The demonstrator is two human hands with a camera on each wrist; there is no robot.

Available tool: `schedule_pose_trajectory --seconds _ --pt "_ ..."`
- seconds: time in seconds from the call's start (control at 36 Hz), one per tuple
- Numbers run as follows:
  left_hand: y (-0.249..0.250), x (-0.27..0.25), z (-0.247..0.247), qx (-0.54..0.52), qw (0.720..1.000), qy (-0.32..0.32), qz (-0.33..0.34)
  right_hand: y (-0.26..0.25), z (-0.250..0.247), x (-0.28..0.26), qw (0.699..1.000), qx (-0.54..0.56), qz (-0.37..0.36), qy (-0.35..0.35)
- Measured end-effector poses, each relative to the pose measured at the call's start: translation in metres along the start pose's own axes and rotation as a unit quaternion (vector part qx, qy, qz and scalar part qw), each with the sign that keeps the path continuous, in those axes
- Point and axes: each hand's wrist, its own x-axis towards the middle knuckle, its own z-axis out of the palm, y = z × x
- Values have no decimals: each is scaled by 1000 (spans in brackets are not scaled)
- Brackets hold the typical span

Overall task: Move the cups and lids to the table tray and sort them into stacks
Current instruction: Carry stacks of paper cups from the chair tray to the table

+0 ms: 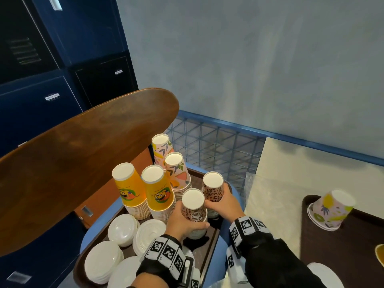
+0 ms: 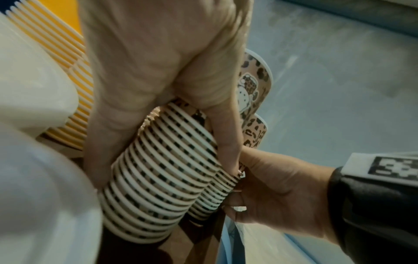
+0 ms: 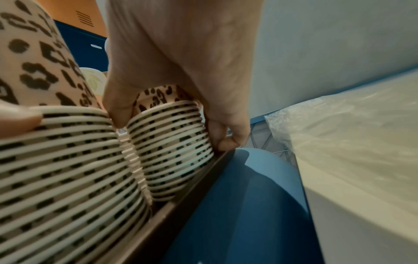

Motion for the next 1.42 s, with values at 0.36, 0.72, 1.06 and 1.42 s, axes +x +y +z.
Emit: schedule_pose_trajectory --seconds 0.36,0.72,1.06,1.42 --pt "21 -29 3 -110 994 12 -4 -7 -8 -11 992 122 -21 17" --pt "82 -79 60 -83 983 -151 57 -15 -108 -95 953 262 -8 150" --pt "146 -150 218 -65 945 -309 88 59 -281 -237 898 252 3 361" --pt "189 -204 459 -36 913 -395 101 182 -462 -328 834 187 58 516"
